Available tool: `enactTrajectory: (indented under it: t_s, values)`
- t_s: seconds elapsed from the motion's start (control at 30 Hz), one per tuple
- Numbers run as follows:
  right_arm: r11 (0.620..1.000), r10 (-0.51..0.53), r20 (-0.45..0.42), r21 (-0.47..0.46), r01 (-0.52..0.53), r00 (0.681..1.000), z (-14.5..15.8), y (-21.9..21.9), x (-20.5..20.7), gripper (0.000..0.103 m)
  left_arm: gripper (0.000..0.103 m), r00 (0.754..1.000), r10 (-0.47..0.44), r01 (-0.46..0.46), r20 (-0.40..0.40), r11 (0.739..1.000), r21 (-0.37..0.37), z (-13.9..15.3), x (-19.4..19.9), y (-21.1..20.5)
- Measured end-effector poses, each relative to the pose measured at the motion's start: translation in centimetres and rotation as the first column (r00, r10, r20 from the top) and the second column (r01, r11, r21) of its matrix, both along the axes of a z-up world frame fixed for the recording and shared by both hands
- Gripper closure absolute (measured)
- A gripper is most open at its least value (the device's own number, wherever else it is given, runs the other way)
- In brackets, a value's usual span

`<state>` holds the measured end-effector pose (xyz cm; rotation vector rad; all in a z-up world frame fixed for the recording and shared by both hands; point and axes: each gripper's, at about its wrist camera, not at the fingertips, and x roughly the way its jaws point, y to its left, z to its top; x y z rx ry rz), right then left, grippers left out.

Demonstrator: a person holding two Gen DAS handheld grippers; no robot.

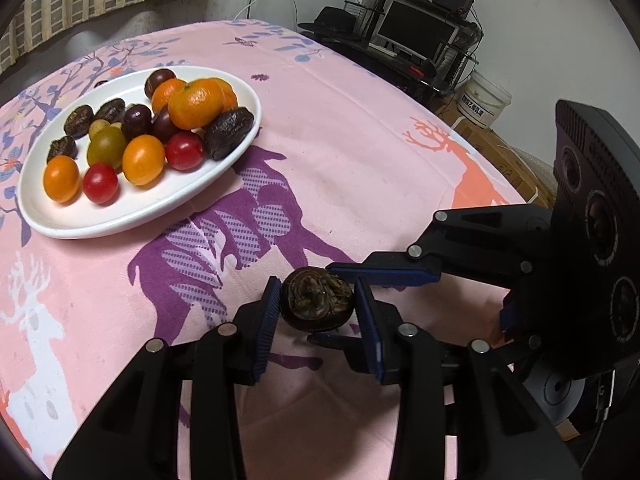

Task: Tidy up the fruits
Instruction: 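Carry the passion fruit onto the white plate and open the left tool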

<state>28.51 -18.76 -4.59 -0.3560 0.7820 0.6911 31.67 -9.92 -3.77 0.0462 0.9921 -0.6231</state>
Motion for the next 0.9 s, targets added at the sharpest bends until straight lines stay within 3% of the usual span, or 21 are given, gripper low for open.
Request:
enactTrajectory:
  t_s: [0.3, 0.47, 0.63, 0.67, 0.7, 0.73, 0.77, 0.8, 0.9]
  values:
    - [1.000, -0.018, 0.103, 0.022, 0.016, 0.995, 4.8, 1.8, 1.8, 0.070, 0.066, 0.993, 0.009, -0.014, 0.116, 0.999, 0.043, 5.8, 1.7, 1.3]
    - [0.998, -0.023, 0.173, 0.066, 0.011, 0.985, 7.8, 3.2, 7.5, 0.070, 0.066, 0.985, 0.035, -0.044, 0.168, 0.998, 0.051, 9.1, 7.7, 2.9]
    - [0.996, -0.056, 0.148, 0.083, 0.044, 0.987, 7.1, 4.0, 13.8, 0.068, 0.066, 0.989, 0.093, -0.096, 0.117, 0.995, 0.019, 8.2, 14.2, 4.5]
    - [0.996, -0.058, 0.144, 0.075, 0.048, 0.988, 6.5, 4.3, 14.9, 0.064, 0.065, 0.985, 0.128, -0.132, 0.118, 0.991, 0.028, 7.6, 15.1, 4.8]
    - [0.997, -0.061, 0.147, 0.063, 0.052, 0.987, 6.1, 4.6, 15.4, 0.054, 0.054, 0.974, 0.184, -0.191, 0.134, 0.981, 0.044, 7.2, 15.7, 5.3]
    - [0.997, -0.070, 0.152, 0.049, 0.063, 0.986, 5.7, 4.7, 15.5, 0.026, 0.042, 0.959, 0.242, -0.253, 0.150, 0.965, 0.063, 6.8, 16.0, 5.8]
    - [0.995, -0.099, 0.168, 0.037, 0.094, 0.981, 5.3, 4.8, 15.3, 0.010, 0.015, 0.935, 0.308, -0.326, 0.173, 0.941, 0.085, 6.6, 16.0, 6.5]
    - [0.993, -0.114, 0.175, 0.042, 0.108, 0.978, 5.2, 4.6, 15.0, 0.009, 0.006, 0.908, 0.365, -0.389, 0.204, 0.917, 0.091, 6.6, 15.5, 7.2]
    - [0.990, -0.125, 0.138, 0.082, 0.114, 0.982, 5.0, 3.5, 12.8, 0.003, 0.005, 0.867, 0.423, -0.459, 0.261, 0.884, 0.092, 7.2, 13.0, 8.7]
